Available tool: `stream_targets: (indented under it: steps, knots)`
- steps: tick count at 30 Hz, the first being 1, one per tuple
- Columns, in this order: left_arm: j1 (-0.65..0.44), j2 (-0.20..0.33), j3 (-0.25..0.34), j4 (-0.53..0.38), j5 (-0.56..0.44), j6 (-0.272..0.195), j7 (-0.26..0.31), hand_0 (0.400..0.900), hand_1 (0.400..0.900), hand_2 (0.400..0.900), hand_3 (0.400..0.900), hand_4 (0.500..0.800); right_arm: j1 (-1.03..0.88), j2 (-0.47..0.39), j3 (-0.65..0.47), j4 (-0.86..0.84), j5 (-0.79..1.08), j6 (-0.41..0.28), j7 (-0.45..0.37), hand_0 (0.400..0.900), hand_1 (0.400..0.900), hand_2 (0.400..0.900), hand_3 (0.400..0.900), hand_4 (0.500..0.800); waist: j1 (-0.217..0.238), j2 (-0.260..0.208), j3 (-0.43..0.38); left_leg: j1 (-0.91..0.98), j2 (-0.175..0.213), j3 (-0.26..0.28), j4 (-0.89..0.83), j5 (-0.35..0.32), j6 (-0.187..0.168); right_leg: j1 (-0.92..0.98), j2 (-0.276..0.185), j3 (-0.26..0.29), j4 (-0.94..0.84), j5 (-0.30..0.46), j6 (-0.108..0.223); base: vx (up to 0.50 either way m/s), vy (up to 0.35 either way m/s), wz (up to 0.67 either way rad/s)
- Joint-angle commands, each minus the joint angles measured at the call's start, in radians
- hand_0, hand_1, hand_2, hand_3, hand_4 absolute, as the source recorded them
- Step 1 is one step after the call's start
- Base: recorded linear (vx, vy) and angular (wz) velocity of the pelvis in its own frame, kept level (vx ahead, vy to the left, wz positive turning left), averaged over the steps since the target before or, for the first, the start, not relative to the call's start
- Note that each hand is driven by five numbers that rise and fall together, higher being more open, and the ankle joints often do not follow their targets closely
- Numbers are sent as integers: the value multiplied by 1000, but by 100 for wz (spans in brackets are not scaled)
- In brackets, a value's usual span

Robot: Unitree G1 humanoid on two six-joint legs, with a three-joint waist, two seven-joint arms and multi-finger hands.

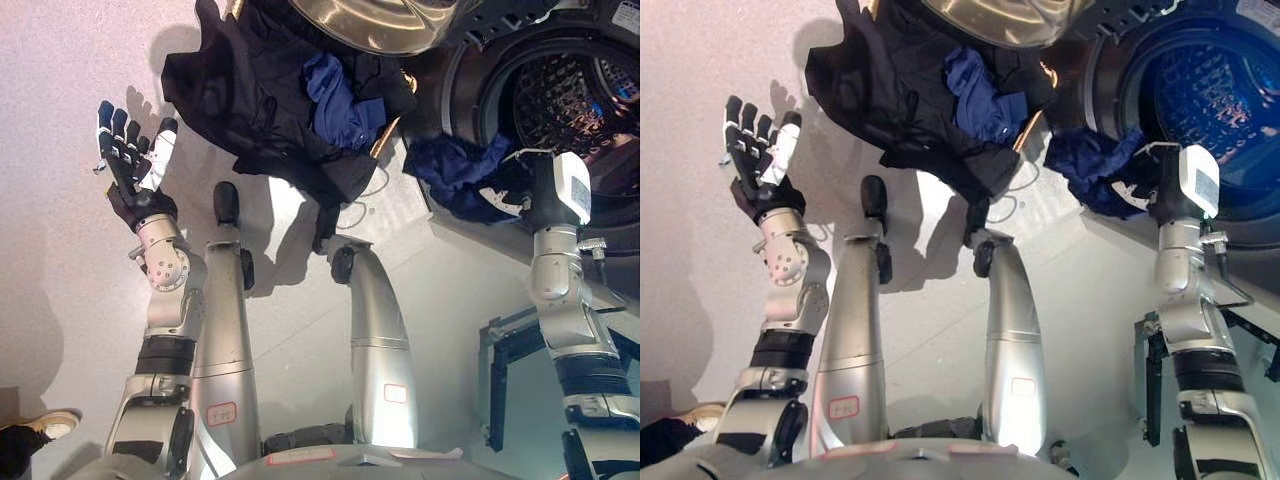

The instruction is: Put the clothes in the basket into the washing machine.

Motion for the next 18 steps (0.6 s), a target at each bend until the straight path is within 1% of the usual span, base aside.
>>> stream_targets:
  steps: [1,4,6,7,9,10,14,18]
  knots:
    - [80,19,25,-70,52,-57,-15,900,900,900,900,800,42,-112,-9,171,-74,29,-72,400,400,400,400,500,14,-6,-159,-15,-23,-40,-42,-77,13,-60,17,-30,-26,2,25,0,0,0]
    - [68,22,8,-61,57,-61,-23,900,900,900,900,800,-28,-145,64,295,-103,35,-97,400,400,400,400,500,25,-1,-156,-13,-25,-38,-44,-77,13,-58,16,-27,-27,3,24,0,0,0]
    - [62,21,8,-58,60,-61,-22,900,900,900,900,800,-55,-155,89,329,-114,39,-106,400,400,400,400,500,25,1,-153,-13,-25,-37,-43,-77,13,-59,15,-26,-25,2,24,0,0,0]
    - [54,19,-7,-55,61,-62,-24,900,900,900,900,800,-85,-173,114,413,-123,55,-114,400,400,400,400,500,34,8,-149,-12,-28,-36,-41,-77,13,-60,13,-25,-19,-2,22,0,0,0]
    - [51,17,-9,-57,62,-64,-26,900,900,900,900,800,-121,-187,143,465,-127,56,-127,400,400,400,400,500,36,13,-145,-12,-29,-35,-41,-78,13,-61,13,-24,-16,-4,22,-2,1,2]
    - [47,17,-29,-58,61,-69,-29,900,900,900,900,800,-173,-199,178,572,-102,63,-142,400,400,400,400,500,48,20,-142,-14,-31,-33,-41,-77,13,-64,9,-23,-15,-3,21,-8,7,5]
    - [36,25,-62,-52,59,-77,-28,900,900,900,900,800,-320,-233,259,691,-51,52,-190,400,400,400,400,500,68,36,-130,-19,-33,-26,-38,-73,13,-68,7,-20,-14,4,21,-3,0,1]
    - [34,22,-105,-53,45,-86,-35,900,900,900,900,800,-459,-279,378,837,-48,60,-184,400,400,400,400,500,89,51,-117,-23,-32,-19,-34,-70,14,-68,3,-15,-12,7,19,-2,-2,1]
